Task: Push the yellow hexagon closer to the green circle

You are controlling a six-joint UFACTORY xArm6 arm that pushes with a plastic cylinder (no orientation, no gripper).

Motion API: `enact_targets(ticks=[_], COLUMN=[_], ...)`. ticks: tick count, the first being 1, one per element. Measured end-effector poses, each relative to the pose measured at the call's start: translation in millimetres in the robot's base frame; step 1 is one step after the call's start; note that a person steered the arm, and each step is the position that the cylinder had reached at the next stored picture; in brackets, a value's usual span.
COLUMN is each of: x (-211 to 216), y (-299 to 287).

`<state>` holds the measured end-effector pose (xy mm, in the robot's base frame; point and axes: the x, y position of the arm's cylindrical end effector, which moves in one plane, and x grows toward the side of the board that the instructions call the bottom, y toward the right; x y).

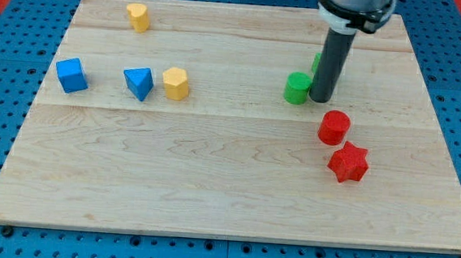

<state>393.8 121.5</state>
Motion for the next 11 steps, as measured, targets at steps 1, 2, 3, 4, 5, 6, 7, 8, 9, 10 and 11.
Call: enact_targets(ticks=[1,2,3,4,5,6,7,8,9,10,11], x=[-5.7,31.5,64.6,66.6,44.2,-0.2,-15.5,-15.3,-16.5,-42.9,-48.7], y=[0.3,-10.8,-81.2,-183.5,-230.2,-238.1,-238.3,-223.7,-211.9,-190.7,-113.3])
